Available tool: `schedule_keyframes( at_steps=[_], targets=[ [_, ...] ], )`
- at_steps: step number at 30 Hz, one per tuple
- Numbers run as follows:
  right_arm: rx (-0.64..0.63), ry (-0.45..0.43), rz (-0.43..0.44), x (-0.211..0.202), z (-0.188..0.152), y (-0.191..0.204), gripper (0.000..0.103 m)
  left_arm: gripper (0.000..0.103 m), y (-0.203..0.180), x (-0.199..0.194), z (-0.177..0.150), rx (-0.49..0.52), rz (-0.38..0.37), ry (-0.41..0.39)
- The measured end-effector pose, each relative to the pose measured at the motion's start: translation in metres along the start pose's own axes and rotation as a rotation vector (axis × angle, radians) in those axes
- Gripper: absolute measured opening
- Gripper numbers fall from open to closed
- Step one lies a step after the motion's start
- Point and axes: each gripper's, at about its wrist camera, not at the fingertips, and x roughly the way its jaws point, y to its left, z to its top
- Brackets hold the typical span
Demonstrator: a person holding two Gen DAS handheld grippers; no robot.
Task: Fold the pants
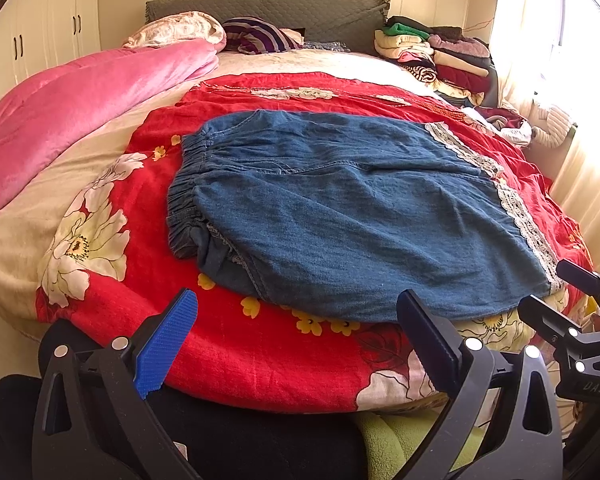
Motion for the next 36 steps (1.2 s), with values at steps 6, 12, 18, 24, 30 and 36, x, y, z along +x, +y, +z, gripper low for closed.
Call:
schedule_keyframes(
  at_steps=[6, 12, 18, 24, 30, 36],
  targets=[
    [0.011, 0.005, 0.007, 0.006, 0.005, -0.004, 0.095, 0.099, 0.009, 0.006, 0.005, -0.018, 0.005, 0.002],
    [0.011, 0.006, 0.027, 0.017, 0.025, -0.011, 0.095, 0.099, 0.021, 0.016, 0.017, -0.045, 0.007, 0.017],
    [-0.060, -0.002, 0.045, 0.035, 0.060, -0.006, 0.095, 0.099, 0.040, 0.033, 0.036, -0.080, 0.012, 0.044],
    [-0.088, 0.018, 0.095, 0.066, 0.099, 0.003, 0.095, 0.099, 0.066, 0.052, 0.060, -0.098, 0.037, 0.041],
    [-0.124, 0.004, 0.093, 0.103, 0.143, 0.019, 0.095, 0.099, 0.099, 0.081, 0.092, -0.128, 0.077, 0.055],
    [-0.160, 0.039, 0.113, 0.152, 0.180, 0.031, 0.095, 0.099, 0.127, 0.115, 0.130, -0.145, 0.092, 0.072]
  ],
)
